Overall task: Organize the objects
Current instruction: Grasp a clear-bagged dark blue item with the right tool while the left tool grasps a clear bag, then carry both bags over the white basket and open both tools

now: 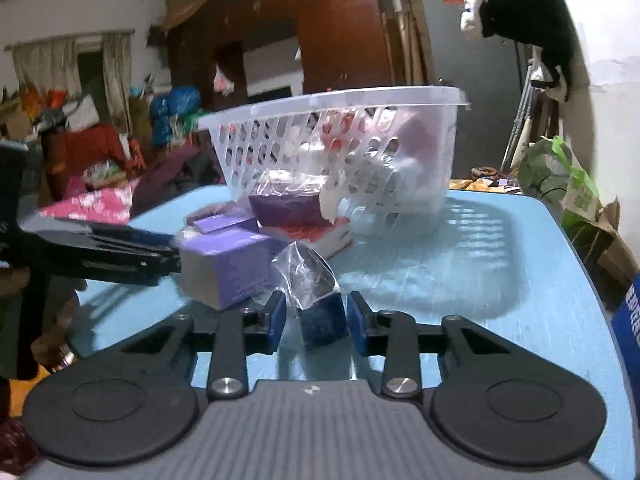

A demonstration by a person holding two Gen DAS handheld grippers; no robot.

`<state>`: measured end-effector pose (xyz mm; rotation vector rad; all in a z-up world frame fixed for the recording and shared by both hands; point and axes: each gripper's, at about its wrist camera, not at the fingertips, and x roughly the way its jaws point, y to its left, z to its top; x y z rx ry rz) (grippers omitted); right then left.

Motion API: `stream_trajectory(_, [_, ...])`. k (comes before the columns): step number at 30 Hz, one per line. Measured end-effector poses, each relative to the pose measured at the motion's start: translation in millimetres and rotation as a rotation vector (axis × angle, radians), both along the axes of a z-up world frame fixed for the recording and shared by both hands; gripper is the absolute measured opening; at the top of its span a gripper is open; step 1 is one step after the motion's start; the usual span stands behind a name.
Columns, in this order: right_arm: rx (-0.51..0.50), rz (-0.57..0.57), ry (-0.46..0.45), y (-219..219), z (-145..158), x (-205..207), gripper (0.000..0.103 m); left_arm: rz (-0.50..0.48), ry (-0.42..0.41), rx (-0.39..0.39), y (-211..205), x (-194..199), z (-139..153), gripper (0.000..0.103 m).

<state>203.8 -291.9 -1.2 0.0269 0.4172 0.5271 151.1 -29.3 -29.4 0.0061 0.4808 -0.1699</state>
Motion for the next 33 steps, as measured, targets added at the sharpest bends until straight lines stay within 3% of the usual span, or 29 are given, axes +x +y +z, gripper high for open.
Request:
stream_trajectory(3, [0.04,-0.017,-0.018,-7.0,-3.0,-8.4,0.036,0.005,-0.033,0.002,0.4,-13.4,0.0,0.054])
stream_trajectory(9, [0.067,-0.043,-0.032,-9.1,-7.2,-13.1,0.035,0.036,-0.081,-0.078,19.8,-37.3,-6.0,0.054])
stream_trajectory(15, [0.08,-0.049,-0.038,-8.5,-10.6,-10.1,0.034,0.056,-0.093,-0.136,34.5,-39.0,-14.0,0.054])
stream_trajectory(23, [0.127,-0.054,-0.053,-16.4,-11.8,-14.1,0.033,0.054,-0.126,-0.124,32.5,-42.8,-18.6,0.054])
stream_trajectory(26, [0.164,-0.081,-0.089,-22.8,-9.9,-16.9,0.033,0.055,-0.159,-0.168,37.4,-47.5,-17.5,0.053])
stream_trajectory(30, [0.243,-0.105,-0.23,-30.6,19.9,-23.0,0.033,0.044,-0.325,-0.217,42.1,-54.3,23.9,0.053])
stream_trajectory(33, [0.167,-0.084,-0.341,-12.4,73.8,-6.2,0.033,0.013,-0.383,-0.219,36.7,-24.5,79.4,0.053])
